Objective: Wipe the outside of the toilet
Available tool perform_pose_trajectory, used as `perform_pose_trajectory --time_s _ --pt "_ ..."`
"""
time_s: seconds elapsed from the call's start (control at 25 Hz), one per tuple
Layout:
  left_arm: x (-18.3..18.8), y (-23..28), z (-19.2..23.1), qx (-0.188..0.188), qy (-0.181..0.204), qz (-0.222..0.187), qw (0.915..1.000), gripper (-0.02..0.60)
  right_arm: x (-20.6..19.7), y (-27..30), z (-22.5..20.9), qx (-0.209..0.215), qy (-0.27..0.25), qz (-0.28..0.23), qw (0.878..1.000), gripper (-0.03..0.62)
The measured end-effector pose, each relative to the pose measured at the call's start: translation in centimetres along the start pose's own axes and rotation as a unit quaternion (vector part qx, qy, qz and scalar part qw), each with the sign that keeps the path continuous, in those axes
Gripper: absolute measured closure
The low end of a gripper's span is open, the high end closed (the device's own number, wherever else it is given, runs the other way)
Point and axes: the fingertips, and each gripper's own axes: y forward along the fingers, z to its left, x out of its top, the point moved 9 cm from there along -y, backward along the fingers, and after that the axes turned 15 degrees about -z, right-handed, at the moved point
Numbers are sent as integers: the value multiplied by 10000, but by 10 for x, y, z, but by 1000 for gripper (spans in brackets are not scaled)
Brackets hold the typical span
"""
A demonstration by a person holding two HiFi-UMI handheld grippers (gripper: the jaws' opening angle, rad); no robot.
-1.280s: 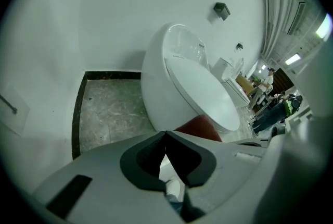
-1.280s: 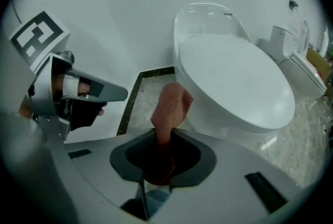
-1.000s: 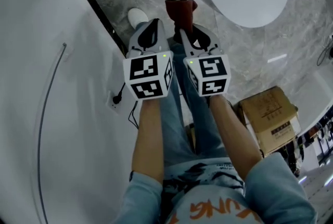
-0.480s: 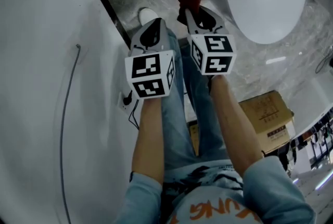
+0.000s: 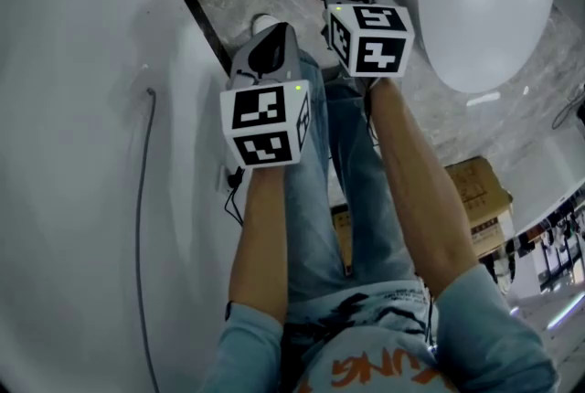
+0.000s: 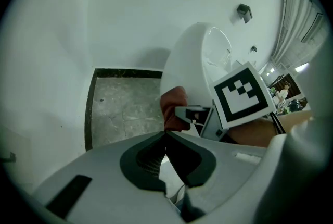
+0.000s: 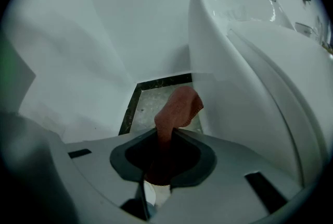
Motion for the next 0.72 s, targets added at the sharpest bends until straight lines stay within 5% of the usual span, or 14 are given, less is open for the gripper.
perform_pose_trajectory --time_s 0.32,0.72 --pt "25 17 9 -126 77 82 9999 583 17 32 -19 -618 970 -202 9932 525" --pt "23 17 23 -135 49 127 9998 583 11 36 -34 -1356 2360 -500 9610 523"
